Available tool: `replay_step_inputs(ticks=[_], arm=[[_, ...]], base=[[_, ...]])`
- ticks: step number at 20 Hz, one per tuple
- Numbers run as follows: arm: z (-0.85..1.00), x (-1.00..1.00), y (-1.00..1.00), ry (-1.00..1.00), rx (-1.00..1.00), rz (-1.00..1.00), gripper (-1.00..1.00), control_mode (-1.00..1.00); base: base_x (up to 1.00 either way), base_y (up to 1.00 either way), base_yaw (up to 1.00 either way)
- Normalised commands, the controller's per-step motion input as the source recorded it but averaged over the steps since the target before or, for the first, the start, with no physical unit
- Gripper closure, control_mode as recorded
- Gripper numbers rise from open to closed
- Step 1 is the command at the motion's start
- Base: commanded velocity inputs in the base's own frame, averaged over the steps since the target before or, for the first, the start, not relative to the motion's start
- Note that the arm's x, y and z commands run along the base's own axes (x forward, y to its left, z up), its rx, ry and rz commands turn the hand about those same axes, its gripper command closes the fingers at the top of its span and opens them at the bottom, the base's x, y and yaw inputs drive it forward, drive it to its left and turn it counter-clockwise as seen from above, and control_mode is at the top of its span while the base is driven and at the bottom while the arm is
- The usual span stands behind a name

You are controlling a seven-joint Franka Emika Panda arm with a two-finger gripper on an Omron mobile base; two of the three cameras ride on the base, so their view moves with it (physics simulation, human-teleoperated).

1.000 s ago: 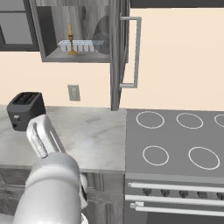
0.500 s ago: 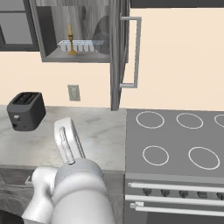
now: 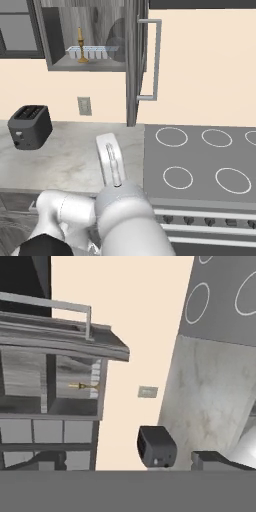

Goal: Pick the candle and jar from the dining table and place them in the open cabinet. Close the cabinet after placing the objects.

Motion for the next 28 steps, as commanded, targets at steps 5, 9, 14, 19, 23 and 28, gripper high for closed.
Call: replay_step_inputs(ticks=[5, 9, 14, 19, 23, 28], arm=[[0.0, 0.36, -0.23, 0.07, 0.06, 0.0, -1.0, -1.0], [0.0, 0.42, -0.23, 0.1, 0.06, 0.03, -1.0, -1.0], [0.0, 0.36, -0.26, 0.08, 0.06, 0.05, -1.0, -1.0], [0.0, 0.33, -0.28, 0.05, 0.07, 0.05, -1.0, -1.0], [0.0, 0.3, -0.24, 0.03, 0.05, 0.05, -1.0, -1.0], [0.0, 0.29, -0.2, 0.02, 0.04, 0.05, -1.0, -1.0]], base=[[0.0, 0.0, 0.0], [0.0, 0.0, 0.0], [0.0, 0.0, 0.0], [0.0, 0.0, 0.0], [0.0, 0.0, 0.0], [0.0, 0.0, 0.0]])
